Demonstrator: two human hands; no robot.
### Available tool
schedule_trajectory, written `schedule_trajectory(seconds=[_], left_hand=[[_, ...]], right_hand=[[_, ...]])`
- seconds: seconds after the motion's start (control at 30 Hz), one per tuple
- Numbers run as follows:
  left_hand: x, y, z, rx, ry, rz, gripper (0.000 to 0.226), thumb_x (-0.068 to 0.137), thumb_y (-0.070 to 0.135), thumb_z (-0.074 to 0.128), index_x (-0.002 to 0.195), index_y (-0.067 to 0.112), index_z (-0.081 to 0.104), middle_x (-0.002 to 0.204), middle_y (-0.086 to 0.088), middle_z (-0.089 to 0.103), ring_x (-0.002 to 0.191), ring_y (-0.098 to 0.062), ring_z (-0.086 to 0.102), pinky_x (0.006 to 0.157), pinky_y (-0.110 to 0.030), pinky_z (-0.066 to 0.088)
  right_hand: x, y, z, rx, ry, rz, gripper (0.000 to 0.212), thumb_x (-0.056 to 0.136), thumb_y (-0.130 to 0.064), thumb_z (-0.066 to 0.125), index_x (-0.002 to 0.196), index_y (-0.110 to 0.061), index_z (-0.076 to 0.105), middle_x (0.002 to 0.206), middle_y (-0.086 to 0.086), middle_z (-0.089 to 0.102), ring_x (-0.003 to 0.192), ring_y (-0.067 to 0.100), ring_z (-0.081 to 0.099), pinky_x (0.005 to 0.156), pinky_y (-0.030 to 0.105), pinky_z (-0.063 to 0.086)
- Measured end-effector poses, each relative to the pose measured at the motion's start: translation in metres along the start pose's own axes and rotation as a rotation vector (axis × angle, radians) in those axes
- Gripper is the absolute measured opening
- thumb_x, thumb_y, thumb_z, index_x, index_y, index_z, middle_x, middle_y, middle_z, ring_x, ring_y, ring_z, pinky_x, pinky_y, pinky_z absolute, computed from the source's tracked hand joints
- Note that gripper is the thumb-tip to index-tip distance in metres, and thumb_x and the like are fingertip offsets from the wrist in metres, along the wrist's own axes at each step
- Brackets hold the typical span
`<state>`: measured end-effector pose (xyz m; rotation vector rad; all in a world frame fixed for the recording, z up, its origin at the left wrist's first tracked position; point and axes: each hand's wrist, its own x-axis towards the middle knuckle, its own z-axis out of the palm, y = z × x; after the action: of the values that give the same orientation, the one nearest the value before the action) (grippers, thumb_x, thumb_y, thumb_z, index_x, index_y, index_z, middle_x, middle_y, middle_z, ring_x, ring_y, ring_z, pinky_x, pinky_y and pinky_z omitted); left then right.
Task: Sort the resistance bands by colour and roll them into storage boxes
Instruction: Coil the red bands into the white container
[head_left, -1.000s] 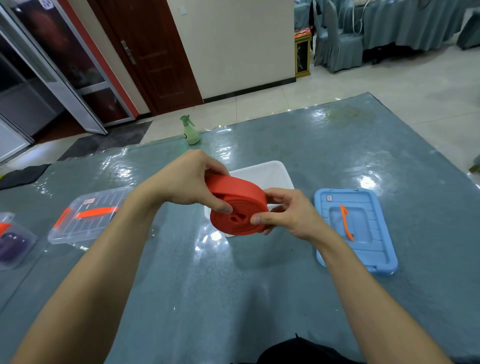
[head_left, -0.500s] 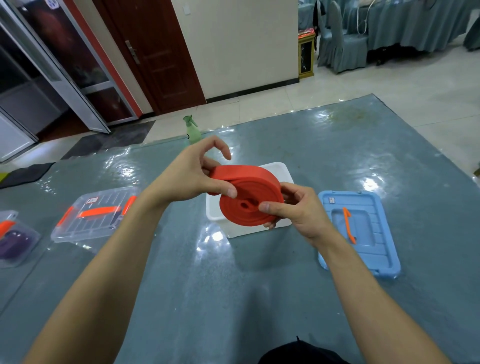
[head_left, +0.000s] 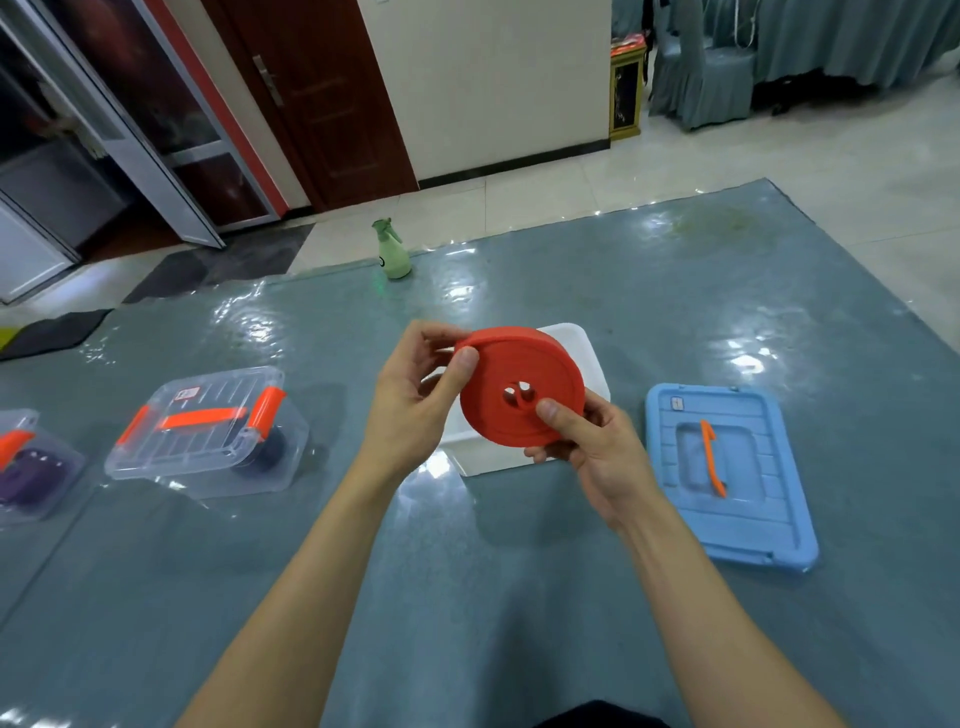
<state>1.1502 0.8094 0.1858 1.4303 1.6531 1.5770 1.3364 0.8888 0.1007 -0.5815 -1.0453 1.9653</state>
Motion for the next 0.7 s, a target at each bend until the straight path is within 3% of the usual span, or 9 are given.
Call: schedule_trajectory(seconds=[0.1, 0.17, 0.23, 0.33, 0.4, 0.47, 0.53, 0.6, 0.7], left_hand=[[-0.004, -0.018, -0.007, -0.029, -0.091, -0.123, 0.034, 0.096, 0.031, 0.079, 0.127, 0.031, 0.064, 0.125, -0.002, 0.074, 0.108, -0.023, 0.074, 0.089, -0.036, 0.064], [-0.004, -0.032, -0.010, -0.064, -0.099, -0.205, 0.042, 0.092, 0.034, 0.083, 0.129, 0.030, 0.064, 0.121, -0.010, 0.076, 0.106, -0.035, 0.076, 0.091, -0.051, 0.066], [0.001, -0.046, -0.014, -0.096, -0.083, -0.275, 0.047, 0.090, 0.037, 0.085, 0.130, 0.027, 0.065, 0.115, -0.017, 0.077, 0.104, -0.043, 0.077, 0.092, -0.057, 0.065], [0.013, -0.066, -0.020, -0.194, -0.054, -0.372, 0.041, 0.093, 0.028, 0.085, 0.128, 0.024, 0.065, 0.112, -0.022, 0.079, 0.100, -0.042, 0.080, 0.087, -0.052, 0.067], [0.019, -0.079, -0.025, -0.220, -0.027, -0.401, 0.037, 0.096, 0.021, 0.084, 0.127, 0.021, 0.065, 0.109, -0.021, 0.080, 0.097, -0.038, 0.081, 0.079, -0.041, 0.067], [0.027, -0.094, -0.029, -0.226, 0.028, -0.428, 0.034, 0.098, 0.017, 0.083, 0.127, 0.019, 0.064, 0.107, -0.021, 0.080, 0.093, -0.034, 0.081, 0.074, -0.034, 0.065], [0.035, -0.108, -0.030, -0.223, 0.085, -0.467, 0.032, 0.097, 0.017, 0.083, 0.124, 0.019, 0.066, 0.105, -0.022, 0.080, 0.092, -0.035, 0.081, 0.071, -0.033, 0.065], [0.042, -0.123, -0.028, -0.204, 0.139, -0.519, 0.032, 0.095, 0.019, 0.086, 0.120, 0.022, 0.067, 0.107, -0.024, 0.079, 0.095, -0.038, 0.080, 0.070, -0.038, 0.067], [0.053, -0.145, -0.022, -0.169, 0.182, -0.601, 0.032, 0.091, 0.021, 0.089, 0.114, 0.025, 0.067, 0.110, -0.023, 0.078, 0.099, -0.039, 0.080, 0.069, -0.043, 0.069]], right_hand=[[0.003, 0.016, 0.004, 0.023, 0.056, 0.030, 0.064, 0.060, -0.055, 0.102, 0.110, -0.018, 0.085, 0.104, 0.015, 0.082, 0.070, 0.029, 0.075, 0.063, 0.034, 0.062], [0.004, 0.025, 0.005, 0.005, 0.107, 0.072, 0.071, 0.059, -0.054, 0.103, 0.114, -0.014, 0.083, 0.106, 0.018, 0.081, 0.070, 0.030, 0.075, 0.061, 0.033, 0.061], [0.008, 0.032, 0.006, -0.040, 0.137, 0.090, 0.079, 0.063, -0.048, 0.101, 0.128, -0.012, 0.073, 0.109, 0.019, 0.081, 0.072, 0.036, 0.078, 0.062, 0.035, 0.062], [0.018, 0.032, 0.003, -0.302, 0.107, 0.083, 0.100, 0.059, -0.052, 0.102, 0.144, -0.036, 0.055, 0.122, -0.002, 0.078, 0.088, 0.028, 0.081, 0.073, 0.030, 0.064], [0.024, 0.027, -0.009, -0.745, 0.131, -0.030, 0.109, 0.058, -0.069, 0.097, 0.151, -0.051, 0.044, 0.135, -0.020, 0.067, 0.097, 0.012, 0.074, 0.081, 0.021, 0.059], [0.032, 0.029, -0.034, -1.319, 0.139, -0.236, 0.097, 0.068, -0.069, 0.090, 0.153, -0.046, 0.047, 0.142, -0.024, 0.059, 0.108, 0.008, 0.061, 0.090, 0.022, 0.054], [0.040, 0.035, -0.053, -1.736, 0.035, -0.265, 0.077, 0.076, -0.053, 0.089, 0.145, -0.033, 0.062, 0.139, -0.013, 0.063, 0.117, 0.021, 0.057, 0.097, 0.042, 0.054], [0.048, 0.045, -0.059, -1.858, 0.004, -0.159, 0.052, 0.087, -0.034, 0.085, 0.137, -0.025, 0.072, 0.130, -0.007, 0.072, 0.113, 0.028, 0.059, 0.094, 0.046, 0.053], [0.060, 0.054, -0.051, -1.798, 0.053, -0.130, 0.024, 0.099, -0.017, 0.074, 0.123, -0.019, 0.078, 0.114, -0.001, 0.079, 0.105, 0.032, 0.064, 0.082, 0.044, 0.056]])
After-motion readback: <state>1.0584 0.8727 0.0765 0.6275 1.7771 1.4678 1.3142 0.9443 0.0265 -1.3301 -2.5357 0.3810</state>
